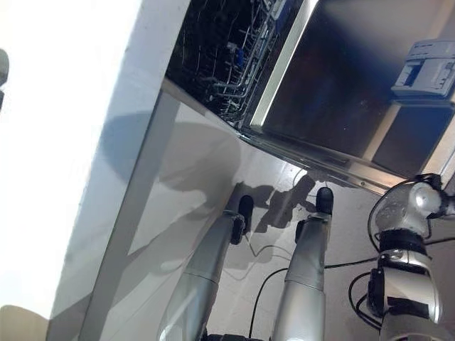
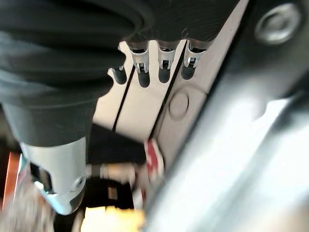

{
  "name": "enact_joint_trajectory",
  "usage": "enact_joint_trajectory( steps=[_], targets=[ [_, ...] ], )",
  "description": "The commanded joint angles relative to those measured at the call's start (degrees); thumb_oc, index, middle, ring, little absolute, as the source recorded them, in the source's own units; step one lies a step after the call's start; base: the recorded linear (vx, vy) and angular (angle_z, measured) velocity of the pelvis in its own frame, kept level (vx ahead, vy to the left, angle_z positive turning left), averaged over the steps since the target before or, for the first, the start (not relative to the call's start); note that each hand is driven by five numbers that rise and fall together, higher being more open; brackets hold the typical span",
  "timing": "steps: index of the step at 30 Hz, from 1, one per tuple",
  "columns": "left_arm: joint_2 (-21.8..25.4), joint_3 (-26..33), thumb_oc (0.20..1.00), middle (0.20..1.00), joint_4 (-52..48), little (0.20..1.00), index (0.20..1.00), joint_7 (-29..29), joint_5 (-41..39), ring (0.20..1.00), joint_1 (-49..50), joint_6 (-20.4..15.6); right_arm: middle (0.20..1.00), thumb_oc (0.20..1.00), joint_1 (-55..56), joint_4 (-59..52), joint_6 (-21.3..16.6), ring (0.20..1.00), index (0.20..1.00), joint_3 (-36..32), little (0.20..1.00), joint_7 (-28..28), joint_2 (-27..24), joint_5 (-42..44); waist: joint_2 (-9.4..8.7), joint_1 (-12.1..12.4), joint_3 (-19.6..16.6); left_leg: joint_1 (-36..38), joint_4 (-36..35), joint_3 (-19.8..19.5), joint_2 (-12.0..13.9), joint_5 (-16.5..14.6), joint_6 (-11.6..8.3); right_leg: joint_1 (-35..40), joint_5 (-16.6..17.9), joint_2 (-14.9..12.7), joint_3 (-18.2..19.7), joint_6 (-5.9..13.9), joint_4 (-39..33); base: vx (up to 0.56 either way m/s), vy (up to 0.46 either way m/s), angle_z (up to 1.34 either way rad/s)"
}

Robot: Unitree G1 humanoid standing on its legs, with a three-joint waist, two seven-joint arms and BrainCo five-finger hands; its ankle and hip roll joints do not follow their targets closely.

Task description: Pick up plates and place into dishwasher.

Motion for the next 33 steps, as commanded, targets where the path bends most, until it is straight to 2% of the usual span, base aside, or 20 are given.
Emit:
enact_joint_trajectory(
  steps=[1,2,4,7,8,9,10,11,13,14,16,17,21,25,29,33],
  targets=[
    [-13.56,-13.09,1.0,1.0,0.18,1.0,1.0,-2.01,1.05,1.0,2.23,1.03,1.0,1.0,-6.49,2.84,4.24,1.0,1.0,4.19,1.0,-1.07,2.92,7.4,4.23,-1.41,2.89,-2.06,7.74,-7.15,3.3,-8.83,-4.05,-2.39,8.87,1.28,-0.64,-3.74,-4.61,0.07,0.066,-0.08],
    [-13.64,-13.15,1.0,1.0,-0.13,1.0,1.0,-1.87,1.05,1.0,2.55,0.95,1.0,1.0,-6.54,3.03,5.44,1.0,1.0,4.57,1.0,1.95,2.8,9.86,4.41,-1.43,2.89,-2.37,8.06,-7.12,3.15,-8.92,-4.04,-2.83,8.76,1.53,-0.46,-3.8,-4.25,0.04,0.059,-0.09],
    [-13.58,-13.3,1.0,1.0,-0.91,1.0,1.0,-1.71,0.82,1.0,2.71,1.11,1.0,1.0,-6.17,3.4,9.26,1.0,1.0,6.31,1.0,12.72,3.45,15.13,4.64,-1.47,2.89,-3.06,8.79,-7.19,2.57,-9.11,-4.13,-3.67,8.64,2.1,-0.03,-4.02,-3.69,0.03,0.045,-0.08],
    [-12.7,-12.43,1.0,1.0,-1.48,1.0,1.0,-2.33,0.11,1.0,3.09,0.7,1.0,1.0,-6.04,3.7,16.88,1.0,1.0,9.85,1.0,36.54,4.24,24.84,4.56,-1.15,2.89,-3.64,8.76,-7.41,2.34,-8.94,-4.18,-4.6,8.54,2.38,0.02,-4.39,-3.54,0.01,0.008,-0.03],
    [-12.28,-11.86,1.0,1.0,-1.71,1.0,1.0,-2.64,-0.15,1.0,3.46,0.53,1.0,1.0,-5.44,3.02,19.03,1.0,1.0,11.44,1.0,41.55,4.49,26.78,4.36,-1.11,2.89,-3.9,8.87,-7.48,2.29,-8.87,-4.28,-4.91,8.55,2.47,-0.05,-4.53,-3.38,0.01,-0.035,0.0],
    [-11.71,-10.98,1.0,1.0,-1.85,1.0,1.0,-2.98,-0.28,1.0,3.98,0.12,1.0,1.0,-3.81,0.33,22.92,1.0,1.0,14.35,1.0,52.1,5.25,28.73,3.94,-0.95,2.89,-4.29,8.67,-7.71,2.38,-8.59,-4.36,-5.36,8.61,2.58,-0.32,-4.63,-3.38,0.01,-0.039,-0.06],
    [-11.36,-10.37,1.0,1.0,-1.85,1.0,1.0,-3.29,-0.33,1.0,4.22,-0.19,1.0,1.0,-2.66,-0.38,23.88,1.0,1.0,16.57,1.0,57.85,5.44,30.66,3.61,-0.86,2.89,-4.59,8.6,-7.84,2.36,-8.37,-4.41,-5.65,8.65,2.65,-0.43,-4.66,-3.39,0.01,-0.06,-0.09],
    [-10.8,-9.38,1.0,1.0,-1.64,1.0,1.0,-3.73,-0.58,1.0,4.58,-0.64,1.0,1.0,-0.81,0.11,25.86,1.0,1.0,18.26,1.0,67.88,5.39,31.3,3.19,-0.91,2.89,-4.99,8.52,-8.04,2.41,-8.08,-4.5,-6.0,8.63,2.81,-0.54,-4.7,-3.26,0.01,-0.063,-0.11],
    [-10.24,-8.34,1.0,1.0,-0.85,1.0,1.0,-4.29,-0.64,1.0,4.44,-1.14,1.0,1.0,1.85,1.73,27.39,1.0,1.0,20.58,1.0,85.43,5.37,31.67,2.46,-0.88,2.89,-5.24,7.91,-8.33,2.64,-7.4,-4.68,-6.22,8.67,3.04,-0.75,-4.62,-3.3,0.01,-0.07,-0.07],
    [-10.2,-7.86,1.0,1.0,-0.48,1.0,1.0,-4.63,-0.55,1.0,4.35,-1.42,1.0,1.0,2.49,2.31,27.37,1.0,1.0,21.12,1.0,92.1,5.43,30.45,2.18,-0.92,2.89,-5.04,7.54,-8.47,2.72,-7.17,-4.78,-6.08,8.71,3.06,-0.87,-4.55,-3.38,0.01,-0.063,-0.02],
    [-9.77,-7.04,1.0,1.0,-0.1,1.0,1.0,-5.69,-0.92,1.0,3.46,-1.34,1.0,1.0,3.29,-0.11,24.89,1.0,1.0,23.67,1.0,100.91,5.16,29.62,1.52,-0.88,2.89,-4.69,6.86,-8.77,2.84,-6.62,-5.0,-5.6,8.75,3.06,-1.15,-4.28,-3.73,0.0,-0.061,0.02],
    [-9.64,-6.82,1.0,1.0,-0.05,1.0,1.0,-5.95,-0.95,1.0,3.24,-1.29,1.0,1.0,3.47,-1.58,22.47,1.0,1.0,24.51,1.0,103.82,5.12,29.3,1.28,-0.87,2.89,-4.46,6.54,-8.92,2.89,-6.42,-5.09,-5.35,8.83,2.97,-1.28,-4.15,-3.96,0.0,-0.061,0.03],
    [-8.87,-5.9,1.0,1.0,1.3,1.0,1.0,-7.16,-1.46,1.0,1.97,-1.95,1.0,1.0,4.34,-12.09,16.68,1.0,1.0,26.53,1.0,105.86,5.2,26.65,-0.15,-1.16,2.89,-3.02,5.09,-9.59,3.5,-5.77,-5.62,-3.62,8.99,2.91,-1.75,-3.44,-5.07,-0.01,-0.063,0.06],
    [-8.39,-5.32,1.0,1.0,1.77,1.0,1.0,-8.5,-1.75,1.0,0.74,-2.27,1.0,1.0,3.94,-18.25,15.86,1.0,1.0,25.88,1.0,104.05,5.37,22.85,-1.75,-1.23,2.89,-0.37,3.06,-10.63,4.1,-5.53,-5.76,-0.95,9.24,2.88,-2.3,-2.96,-6.92,-0.01,-0.066,0.07],
    [-6.83,-4.0,1.0,1.0,2.64,1.0,1.0,-10.23,-2.66,1.0,-0.08,-3.59,1.0,1.0,4.18,-21.74,15.58,1.0,1.0,25.31,1.0,103.44,5.54,21.56,-4.48,-0.74,2.89,3.84,0.22,-11.86,4.89,-5.52,-5.73,3.53,9.8,2.62,-3.41,-2.67,-9.9,-0.01,-0.101,0.09],
    [-5.92,-2.83,1.0,1.0,2.98,1.0,1.0,-11.74,-3.44,1.0,-0.07,-4.58,1.0,1.0,5.15,-23.47,16.09,1.0,1.0,24.6,1.0,101.82,6.36,21.09,-6.48,-0.11,2.89,8.33,-2.47,-13.03,5.33,-5.29,-5.49,8.22,10.18,2.73,-4.34,-2.57,-12.44,0.02,-0.066,0.04]
  ],
)
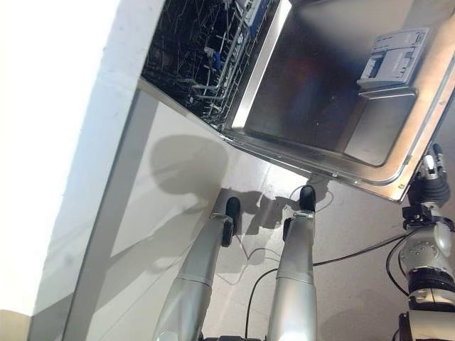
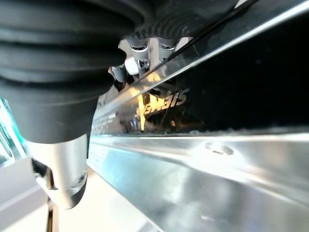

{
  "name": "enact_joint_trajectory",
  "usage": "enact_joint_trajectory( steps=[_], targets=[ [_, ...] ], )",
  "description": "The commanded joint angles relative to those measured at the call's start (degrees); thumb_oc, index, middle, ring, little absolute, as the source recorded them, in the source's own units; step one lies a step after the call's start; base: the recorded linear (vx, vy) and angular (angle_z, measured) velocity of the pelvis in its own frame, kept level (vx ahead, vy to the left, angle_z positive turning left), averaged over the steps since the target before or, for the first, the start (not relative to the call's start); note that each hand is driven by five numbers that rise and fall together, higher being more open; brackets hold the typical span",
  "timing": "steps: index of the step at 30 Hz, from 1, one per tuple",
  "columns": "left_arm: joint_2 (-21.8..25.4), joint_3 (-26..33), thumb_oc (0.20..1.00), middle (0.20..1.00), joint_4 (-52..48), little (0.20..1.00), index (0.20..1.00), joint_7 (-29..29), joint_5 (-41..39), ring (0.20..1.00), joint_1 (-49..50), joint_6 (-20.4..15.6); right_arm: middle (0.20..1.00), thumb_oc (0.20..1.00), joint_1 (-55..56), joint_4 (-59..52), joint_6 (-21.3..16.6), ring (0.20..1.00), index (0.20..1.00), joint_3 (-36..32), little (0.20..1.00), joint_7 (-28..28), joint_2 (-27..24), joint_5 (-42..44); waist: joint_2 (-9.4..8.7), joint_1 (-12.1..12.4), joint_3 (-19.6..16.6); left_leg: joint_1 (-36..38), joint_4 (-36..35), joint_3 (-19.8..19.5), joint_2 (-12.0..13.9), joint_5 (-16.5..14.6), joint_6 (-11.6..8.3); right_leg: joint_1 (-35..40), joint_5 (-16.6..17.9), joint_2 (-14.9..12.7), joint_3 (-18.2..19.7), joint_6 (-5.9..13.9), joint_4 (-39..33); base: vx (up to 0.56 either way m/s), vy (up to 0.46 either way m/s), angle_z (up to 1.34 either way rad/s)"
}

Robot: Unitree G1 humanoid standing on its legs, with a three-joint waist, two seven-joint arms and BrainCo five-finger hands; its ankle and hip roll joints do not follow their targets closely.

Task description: Pick up plates and place into dishwasher.

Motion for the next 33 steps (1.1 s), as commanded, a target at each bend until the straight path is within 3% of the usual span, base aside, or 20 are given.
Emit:
enact_joint_trajectory(
  steps=[1,4,13,22,28,33],
  targets=[
    [-11.55,-4.55,1.0,1.0,-1.66,1.0,1.0,-6.96,-0.57,1.0,-1.35,-2.11,1.0,1.0,-15.31,-17.04,4.33,1.0,1.0,12.16,1.0,7.83,11.42,-6.39,-2.36,3.37,3.3,5.2,-0.1,-8.67,4.59,-6.48,-3.06,4.36,9.8,0.8,-1.46,-1.45,-11.16,0.04,-0.054,0.02],
    [-11.31,-3.24,1.0,1.0,-2.0,1.0,1.0,-8.0,-0.58,1.0,-0.97,-2.84,1.0,1.0,-14.14,-17.67,4.45,1.0,1.0,11.33,1.0,7.49,12.63,-7.48,-4.4,4.18,3.3,8.77,-2.98,-9.56,4.56,-5.21,-3.01,8.52,10.58,0.53,-2.23,-1.37,-13.67,0.03,-0.067,0.02],
    [-11.39,1.38,1.0,1.0,-2.98,1.0,1.0,-11.42,-1.74,1.0,3.55,-6.43,1.0,1.0,-10.61,-21.05,3.1,1.0,1.0,9.92,1.0,5.19,15.82,-10.35,-9.09,8.33,3.21,19.45,-5.47,-10.74,4.63,-6.2,-2.16,22.21,9.11,1.01,-4.49,-1.66,-17.03,0.08,-0.049,0.1],
    [-12.69,4.87,1.0,1.0,-4.83,1.0,1.0,-14.84,-2.14,1.0,9.78,-9.6,1.0,1.0,-3.89,-25.35,3.55,1.0,1.0,8.58,1.0,3.74,19.16,-12.81,-13.23,11.25,-4.11,26.34,-13.61,-13.24,4.99,-3.35,-2.41,32.34,10.55,-0.03,-5.57,-1.74,-25.06,0.14,-0.065,0.22],
    [-14.3,7.53,1.0,1.0,-5.53,1.0,1.0,-19.14,-3.12,1.0,14.16,-12.16,1.0,1.0,2.1,-26.61,4.66,1.0,1.0,8.1,1.0,4.46,21.43,-13.97,-14.84,13.23,-10.19,33.94,-22.71,-15.78,7.52,-1.14,-3.41,40.89,11.61,-1.22,-5.93,-0.55,-31.89,0.18,-0.057,0.22],
    [-16.09,9.78,1.0,1.0,-6.79,1.0,1.0,-22.13,-5.15,1.0,18.24,-14.1,1.0,1.0,6.63,-28.76,7.17,1.0,1.0,8.56,1.0,4.12,21.99,-16.66,-14.84,13.89,-15.41,41.78,-31.63,-16.63,10.74,1.13,-4.4,47.39,12.52,-2.01,-6.49,0.89,-37.82,0.17,0.043,0.14]
  ],
)
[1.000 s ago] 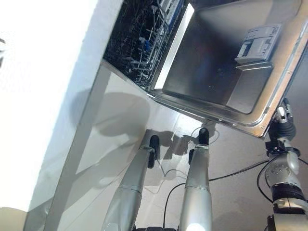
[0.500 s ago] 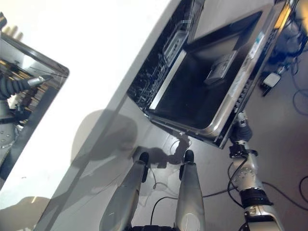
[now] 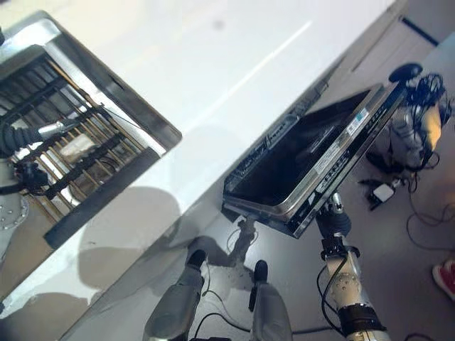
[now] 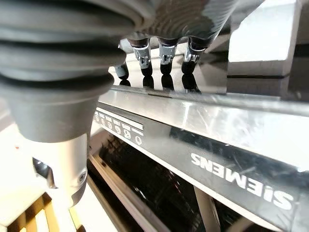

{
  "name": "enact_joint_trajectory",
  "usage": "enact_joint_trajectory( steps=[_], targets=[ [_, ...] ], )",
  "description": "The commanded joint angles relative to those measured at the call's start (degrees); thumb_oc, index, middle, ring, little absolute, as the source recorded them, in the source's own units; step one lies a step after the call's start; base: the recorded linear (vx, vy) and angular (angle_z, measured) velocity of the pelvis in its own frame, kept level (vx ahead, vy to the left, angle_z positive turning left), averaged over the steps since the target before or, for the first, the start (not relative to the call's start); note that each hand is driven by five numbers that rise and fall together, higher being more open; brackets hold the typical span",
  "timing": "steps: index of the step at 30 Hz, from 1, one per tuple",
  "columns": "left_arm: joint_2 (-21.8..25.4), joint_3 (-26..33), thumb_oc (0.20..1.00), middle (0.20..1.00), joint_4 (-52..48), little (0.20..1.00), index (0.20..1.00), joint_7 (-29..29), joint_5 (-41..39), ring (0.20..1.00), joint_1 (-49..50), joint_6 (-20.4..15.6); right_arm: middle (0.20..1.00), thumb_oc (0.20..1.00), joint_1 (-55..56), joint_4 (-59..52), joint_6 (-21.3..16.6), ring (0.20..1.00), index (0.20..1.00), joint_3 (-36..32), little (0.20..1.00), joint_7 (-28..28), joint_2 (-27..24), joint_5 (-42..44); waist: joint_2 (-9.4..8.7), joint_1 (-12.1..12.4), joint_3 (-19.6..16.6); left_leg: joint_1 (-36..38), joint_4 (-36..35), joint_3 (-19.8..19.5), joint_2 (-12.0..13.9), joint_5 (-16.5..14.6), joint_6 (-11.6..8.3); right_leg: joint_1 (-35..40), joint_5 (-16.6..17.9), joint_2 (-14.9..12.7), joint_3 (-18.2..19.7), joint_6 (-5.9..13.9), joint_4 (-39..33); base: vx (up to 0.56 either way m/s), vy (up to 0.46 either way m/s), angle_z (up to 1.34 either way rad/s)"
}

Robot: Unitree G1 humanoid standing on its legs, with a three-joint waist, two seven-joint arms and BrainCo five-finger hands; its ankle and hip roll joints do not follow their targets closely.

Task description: Pick up plates and place into dishwasher.

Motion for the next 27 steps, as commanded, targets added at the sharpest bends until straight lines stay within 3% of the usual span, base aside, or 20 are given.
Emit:
enact_joint_trajectory(
  steps=[1,11,21,27],
  targets=[
    [-1.73,2.35,1.0,1.0,-5.89,1.0,1.0,-1.53,-4.15,1.0,11.27,-3.43,1.0,1.0,-7.71,-10.72,-0.66,1.0,1.0,3.97,1.0,10.35,-0.34,-10.33,-2.15,5.67,-10.42,2.74,-3.58,-0.64,6.23,-3.49,-0.34,-0.61,9.41,-5.29,3.18,3.22,-5.47,0.11,0.086,0.14],
    [-9.2,2.4,1.0,1.0,-5.98,1.0,1.0,-1.03,-5.48,1.0,15.06,-5.02,1.0,1.0,-6.15,-14.69,6.16,1.0,1.0,2.0,1.0,7.94,-2.82,-15.56,-0.13,6.58,-17.35,11.62,-14.22,-2.14,9.71,1.37,-2.53,5.34,7.29,-6.21,0.55,3.97,-7.96,0.08,0.203,0.3],
    [-10.66,3.81,1.0,1.0,-4.56,1.0,1.0,-1.69,-6.82,1.0,15.97,-4.06,1.0,1.0,-7.76,-16.69,7.38,1.0,1.0,3.19,1.0,4.05,-3.3,-16.78,-0.39,9.45,-19.29,14.82,-19.1,-1.98,11.64,3.95,-4.43,8.26,8.11,-8.82,-5.3,4.09,-8.32,0.06,0.088,0.16],
    [-10.65,3.69,1.0,1.0,-4.36,1.0,1.0,-2.21,-8.36,1.0,15.52,-3.75,1.0,1.0,-6.14,-18.08,8.28,1.0,1.0,3.96,1.0,2.03,-3.57,-20.51,0.4,8.11,-19.42,15.88,-20.88,-0.79,12.23,5.64,-4.67,8.46,8.62,-9.05,-5.62,4.27,-8.36,-0.04,-0.002,0.07]
  ],
)
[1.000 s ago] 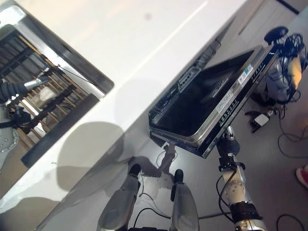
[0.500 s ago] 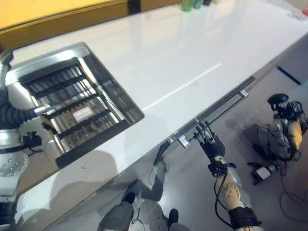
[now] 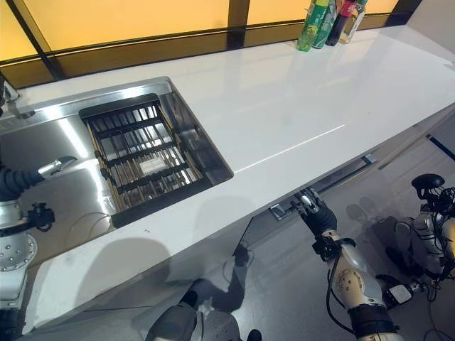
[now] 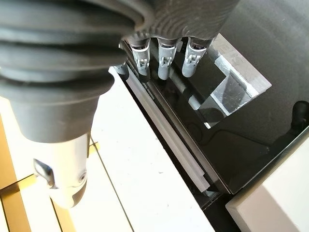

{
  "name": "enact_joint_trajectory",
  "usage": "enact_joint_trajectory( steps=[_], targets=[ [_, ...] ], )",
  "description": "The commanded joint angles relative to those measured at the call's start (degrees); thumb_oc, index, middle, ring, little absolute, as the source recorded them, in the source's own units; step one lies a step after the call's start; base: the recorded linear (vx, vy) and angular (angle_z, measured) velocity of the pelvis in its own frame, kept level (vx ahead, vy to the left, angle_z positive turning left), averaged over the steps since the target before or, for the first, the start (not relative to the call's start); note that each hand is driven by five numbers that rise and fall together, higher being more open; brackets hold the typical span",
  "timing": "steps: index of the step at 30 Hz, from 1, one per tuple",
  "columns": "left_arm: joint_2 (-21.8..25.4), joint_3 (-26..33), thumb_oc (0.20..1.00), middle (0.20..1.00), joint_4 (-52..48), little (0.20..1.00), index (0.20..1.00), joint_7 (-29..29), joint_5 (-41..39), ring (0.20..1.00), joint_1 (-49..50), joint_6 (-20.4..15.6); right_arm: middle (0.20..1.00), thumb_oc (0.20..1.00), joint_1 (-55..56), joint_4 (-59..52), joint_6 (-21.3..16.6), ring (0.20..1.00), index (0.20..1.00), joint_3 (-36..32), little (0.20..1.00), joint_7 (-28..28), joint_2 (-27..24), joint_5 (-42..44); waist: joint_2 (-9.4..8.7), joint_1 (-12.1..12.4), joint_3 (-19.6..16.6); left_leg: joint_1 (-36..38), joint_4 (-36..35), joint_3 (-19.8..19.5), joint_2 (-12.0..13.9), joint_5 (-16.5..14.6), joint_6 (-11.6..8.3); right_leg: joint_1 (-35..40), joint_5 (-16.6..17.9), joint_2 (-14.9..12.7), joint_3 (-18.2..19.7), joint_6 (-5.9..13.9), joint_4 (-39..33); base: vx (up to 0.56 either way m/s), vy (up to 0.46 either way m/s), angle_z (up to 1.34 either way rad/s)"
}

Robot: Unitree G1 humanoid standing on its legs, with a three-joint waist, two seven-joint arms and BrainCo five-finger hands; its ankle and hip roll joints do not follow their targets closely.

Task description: Pick up plates and place into dishwasher.

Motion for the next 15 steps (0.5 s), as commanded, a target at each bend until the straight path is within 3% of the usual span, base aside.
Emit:
enact_joint_trajectory(
  steps=[1,9,13,15],
  targets=[
    [0.21,-1.67,1.0,1.0,-1.28,1.0,1.0,0.1,-2.55,1.0,4.51,-1.37,1.0,1.0,-5.24,-8.87,-2.71,1.0,1.0,4.36,1.0,2.39,0.98,-2.94,1.25,2.03,-11.18,9.37,-12.78,-1.38,9.57,2.34,-3.78,-6.66,7.72,-8.52,-1.25,5.24,3.19,-0.03,-0.021,0.07],
    [-1.49,-3.37,1.0,1.0,-3.11,1.0,1.0,1.65,-0.86,1.0,3.57,1.34,1.0,1.0,0.59,-12.57,0.82,1.0,1.0,3.85,1.0,-7.01,-1.04,-12.89,2.8,-2.93,-10.96,10.58,-14.39,1.65,11.35,3.34,-4.11,-6.86,6.42,-7.21,2.16,5.54,2.67,-0.04,-0.021,-0.01],
    [-1.48,-3.72,1.0,1.0,-3.25,1.0,1.0,2.95,0.07,1.0,3.17,2.24,1.0,1.0,3.38,-13.81,1.52,1.0,1.0,0.9,1.0,-11.01,-2.48,-14.53,3.4,-5.41,-10.74,10.81,-14.52,2.74,11.53,3.34,-4.16,-7.32,6.16,-6.65,4.29,5.73,2.59,-0.03,-0.008,-0.22],
    [-1.61,-3.17,1.0,1.0,-3.73,1.0,1.0,3.43,0.54,1.0,3.66,2.55,1.0,1.0,5.95,-15.33,2.54,1.0,1.0,-2.23,1.0,-16.19,-3.04,-16.3,3.83,-7.2,-10.5,10.78,-14.19,3.34,11.4,3.07,-4.1,-7.82,6.12,-6.39,5.89,5.78,2.67,-0.04,-0.001,-0.33]
  ],
)
